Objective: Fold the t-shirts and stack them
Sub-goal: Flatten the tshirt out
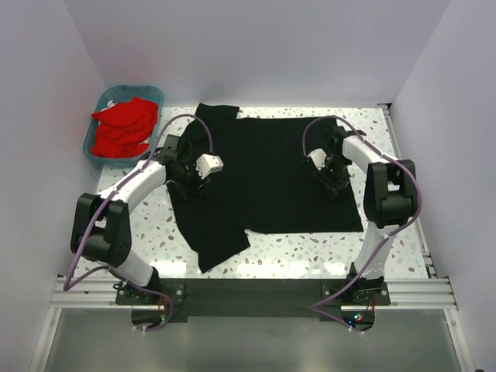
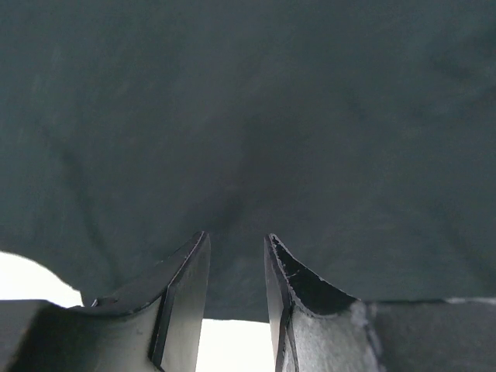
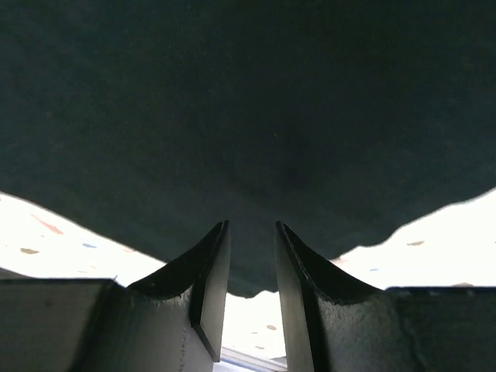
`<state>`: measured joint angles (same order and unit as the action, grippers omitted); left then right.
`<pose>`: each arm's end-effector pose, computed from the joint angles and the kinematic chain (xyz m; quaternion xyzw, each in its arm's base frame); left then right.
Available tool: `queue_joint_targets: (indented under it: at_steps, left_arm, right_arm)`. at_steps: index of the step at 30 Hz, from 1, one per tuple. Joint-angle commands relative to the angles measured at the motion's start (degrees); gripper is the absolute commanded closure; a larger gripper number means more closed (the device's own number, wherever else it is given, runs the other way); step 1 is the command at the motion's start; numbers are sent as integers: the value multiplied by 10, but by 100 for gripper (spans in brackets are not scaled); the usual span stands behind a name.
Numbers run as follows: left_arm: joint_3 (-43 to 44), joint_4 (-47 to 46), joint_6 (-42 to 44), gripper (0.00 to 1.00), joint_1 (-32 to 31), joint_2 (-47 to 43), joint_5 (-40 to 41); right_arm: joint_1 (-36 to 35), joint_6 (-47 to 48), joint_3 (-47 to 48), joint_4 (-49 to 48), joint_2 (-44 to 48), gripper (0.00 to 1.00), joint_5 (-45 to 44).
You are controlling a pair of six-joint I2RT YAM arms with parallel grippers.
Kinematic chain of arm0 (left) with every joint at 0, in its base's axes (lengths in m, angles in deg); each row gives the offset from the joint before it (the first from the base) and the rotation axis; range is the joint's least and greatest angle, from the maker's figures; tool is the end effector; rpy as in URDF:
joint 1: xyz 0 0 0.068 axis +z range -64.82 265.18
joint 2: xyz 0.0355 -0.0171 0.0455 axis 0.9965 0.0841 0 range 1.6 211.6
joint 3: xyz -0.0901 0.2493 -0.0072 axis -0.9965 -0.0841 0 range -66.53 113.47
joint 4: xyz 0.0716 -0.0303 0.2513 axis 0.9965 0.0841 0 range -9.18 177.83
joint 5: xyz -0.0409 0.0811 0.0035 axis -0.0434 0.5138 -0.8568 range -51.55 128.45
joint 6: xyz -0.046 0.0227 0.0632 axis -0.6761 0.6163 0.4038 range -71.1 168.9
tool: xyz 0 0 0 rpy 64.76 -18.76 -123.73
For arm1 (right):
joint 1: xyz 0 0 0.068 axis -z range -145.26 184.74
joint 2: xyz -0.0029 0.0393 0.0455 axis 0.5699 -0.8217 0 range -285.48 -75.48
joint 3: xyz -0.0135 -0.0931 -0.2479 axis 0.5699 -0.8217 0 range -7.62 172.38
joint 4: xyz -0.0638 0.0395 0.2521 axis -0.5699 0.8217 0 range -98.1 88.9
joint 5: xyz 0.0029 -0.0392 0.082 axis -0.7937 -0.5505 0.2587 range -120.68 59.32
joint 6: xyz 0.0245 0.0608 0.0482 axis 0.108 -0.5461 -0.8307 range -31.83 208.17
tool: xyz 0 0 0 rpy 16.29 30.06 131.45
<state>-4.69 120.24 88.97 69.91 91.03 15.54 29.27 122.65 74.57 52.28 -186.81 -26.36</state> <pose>0.2997 -0.1103 0.1805 0.4810 0.8322 -0.1482 0.2326 0.3569 0.0396 0.1399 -0.3416 0.9391 0.0355 0.0136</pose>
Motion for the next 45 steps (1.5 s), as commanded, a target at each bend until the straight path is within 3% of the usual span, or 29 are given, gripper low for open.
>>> queue_joint_targets:
  at_steps: [1,10,14,21,23,27,30,32,34,35,37,39,41,43,45]
  left_arm:
    - [-30,-50,-22,60,16,16,64]
    - [-168,-53,-15,66,23,-24,119]
    - [-205,0,11,67,23,-66,115]
    - [-181,132,41,69,23,-98,49]
    - [-133,152,40,66,22,-110,14]
    - [20,137,7,44,29,-89,-55]
    - [130,97,-41,33,37,-35,-73]
    - [183,60,-87,20,44,-6,-79]
    - [251,30,-119,1,58,32,-89]
    - [268,-12,-153,0,63,43,-93]
    - [315,-55,-190,0,75,73,-80]
    - [363,-121,-271,0,79,113,-14]
    - [436,-137,-319,0,80,171,38]
    - [484,-139,-339,0,80,214,66]
    - [555,-120,-337,0,80,275,80]
  right_arm:
    - [-9,-5,-33,-46,-10,67,-40]
    - [-15,31,-164,-71,37,66,-73]
    - [-21,41,-207,-48,73,64,-57]
    - [-22,50,-158,39,117,56,18]
    - [-17,49,-108,73,126,53,59]
    - [25,25,15,115,119,42,151]
    - [54,1,130,118,94,37,219]
    - [69,-23,201,78,87,35,241]
    - [73,-72,233,-11,90,30,236]
    - [73,-89,241,-45,91,20,215]
    - [73,-121,248,-143,91,15,198]
    - [72,-138,257,-193,74,2,184]
    - [71,-151,260,-262,46,7,169]
    - [71,-136,284,-284,17,1,162]
    - [81,-136,319,-279,-27,1,155]
